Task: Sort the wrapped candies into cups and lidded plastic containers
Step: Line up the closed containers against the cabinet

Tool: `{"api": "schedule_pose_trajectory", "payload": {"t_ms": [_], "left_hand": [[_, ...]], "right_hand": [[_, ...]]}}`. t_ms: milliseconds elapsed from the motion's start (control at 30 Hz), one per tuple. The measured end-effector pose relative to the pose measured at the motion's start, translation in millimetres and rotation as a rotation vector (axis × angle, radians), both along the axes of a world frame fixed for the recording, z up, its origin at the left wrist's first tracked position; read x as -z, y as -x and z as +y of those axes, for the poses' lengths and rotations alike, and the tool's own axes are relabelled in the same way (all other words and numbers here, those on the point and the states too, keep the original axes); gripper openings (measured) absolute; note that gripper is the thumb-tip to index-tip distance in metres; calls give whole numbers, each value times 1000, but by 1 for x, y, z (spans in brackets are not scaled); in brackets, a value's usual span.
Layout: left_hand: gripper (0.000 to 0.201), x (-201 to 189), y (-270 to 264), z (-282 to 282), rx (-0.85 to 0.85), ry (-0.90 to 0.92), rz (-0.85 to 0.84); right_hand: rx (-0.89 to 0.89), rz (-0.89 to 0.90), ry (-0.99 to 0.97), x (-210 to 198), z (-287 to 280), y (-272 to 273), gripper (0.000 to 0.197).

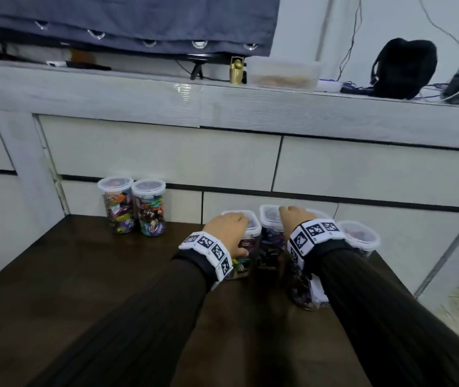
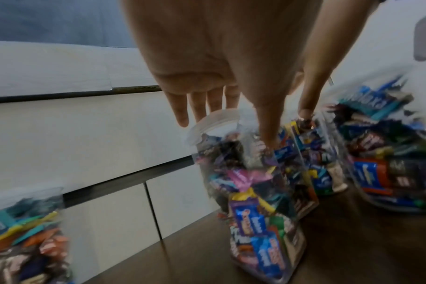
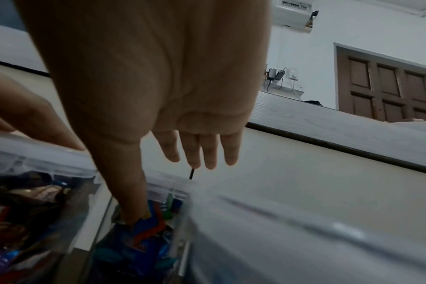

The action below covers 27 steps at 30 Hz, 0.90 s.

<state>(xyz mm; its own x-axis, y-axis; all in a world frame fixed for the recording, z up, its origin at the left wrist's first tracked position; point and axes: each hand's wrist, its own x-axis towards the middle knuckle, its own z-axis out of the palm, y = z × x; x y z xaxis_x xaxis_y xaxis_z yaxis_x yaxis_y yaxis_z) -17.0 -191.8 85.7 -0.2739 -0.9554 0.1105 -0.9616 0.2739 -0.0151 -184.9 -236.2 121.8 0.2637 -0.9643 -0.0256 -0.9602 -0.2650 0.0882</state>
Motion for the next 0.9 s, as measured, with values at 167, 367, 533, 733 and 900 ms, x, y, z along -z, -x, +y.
{"api": "schedule_pose_trajectory", "payload": {"t_ms": [167, 367, 533, 733, 900], "left_hand": [[68, 5, -13, -3, 52, 52, -85], [78, 9, -45, -7, 58, 27, -96], [67, 7, -85, -5, -25, 77, -114], [59, 5, -112, -9, -102, 68, -209], [59, 9, -129, -21, -167, 108, -244]], "right_hand": [[12, 7, 74, 12, -5, -27, 39], [34, 46, 76, 16, -10, -41, 37], [-158, 106, 89, 16, -2, -79, 34], [-264, 22, 147, 23, -6, -119, 29], [-309, -134, 251, 34, -18, -130, 23]]}}
